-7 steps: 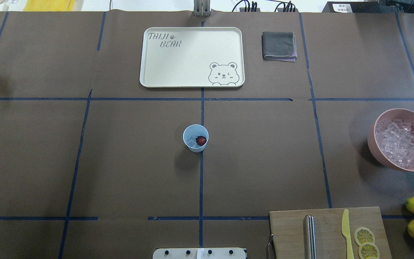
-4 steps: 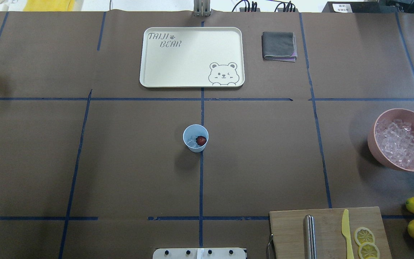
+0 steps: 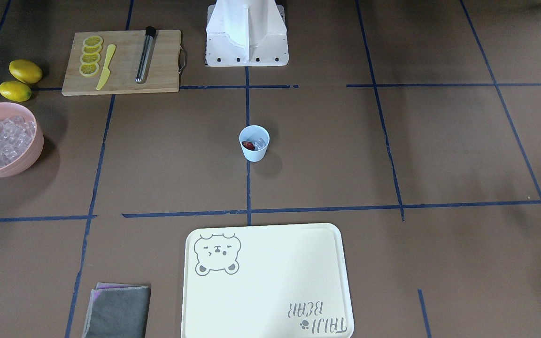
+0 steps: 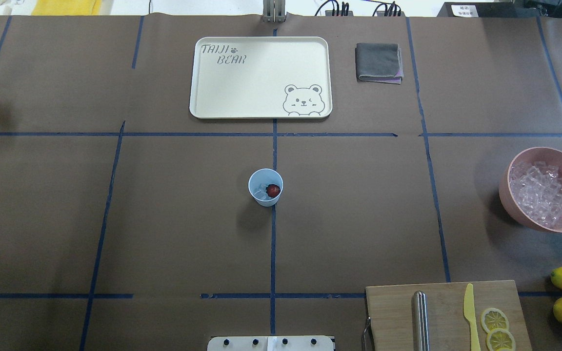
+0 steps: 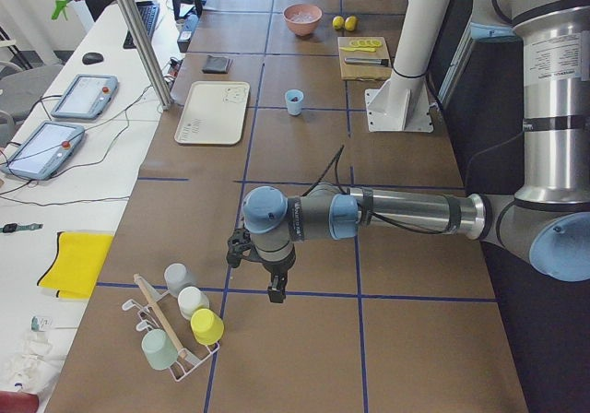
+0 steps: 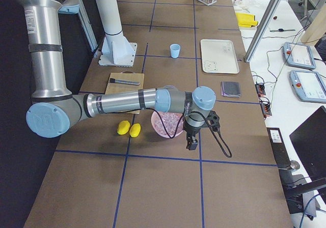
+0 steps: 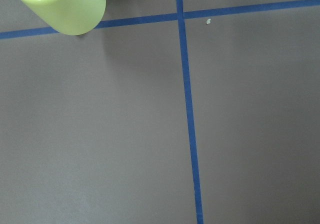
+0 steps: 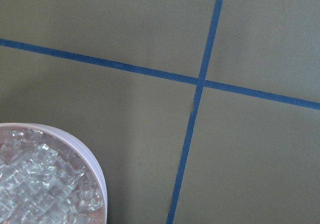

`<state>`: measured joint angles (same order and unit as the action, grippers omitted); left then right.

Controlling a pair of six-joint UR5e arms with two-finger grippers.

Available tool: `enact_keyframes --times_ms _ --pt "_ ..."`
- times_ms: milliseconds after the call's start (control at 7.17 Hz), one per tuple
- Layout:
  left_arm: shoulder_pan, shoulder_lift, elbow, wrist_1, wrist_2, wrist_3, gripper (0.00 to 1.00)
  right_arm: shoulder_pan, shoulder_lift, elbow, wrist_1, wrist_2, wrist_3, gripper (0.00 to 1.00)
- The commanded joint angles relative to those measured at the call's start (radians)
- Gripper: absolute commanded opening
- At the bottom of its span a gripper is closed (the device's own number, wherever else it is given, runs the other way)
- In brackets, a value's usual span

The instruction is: Put ice and strawberries in cup

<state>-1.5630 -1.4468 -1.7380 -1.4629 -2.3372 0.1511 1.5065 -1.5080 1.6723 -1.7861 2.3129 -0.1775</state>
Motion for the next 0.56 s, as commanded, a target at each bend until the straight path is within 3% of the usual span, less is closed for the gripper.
enact_keyframes --times_ms 0,418 --pt "0.001 0.003 0.008 -0.034 0.003 -0.002 1.0 0.0 -0.001 0.001 -0.001 -0.001 0.0 1.0" --pt "0.001 0.008 0.005 -0.033 -0.005 -0.008 1.0 -0.002 -0.003 0.0 -0.001 0.0 -0.002 1.0"
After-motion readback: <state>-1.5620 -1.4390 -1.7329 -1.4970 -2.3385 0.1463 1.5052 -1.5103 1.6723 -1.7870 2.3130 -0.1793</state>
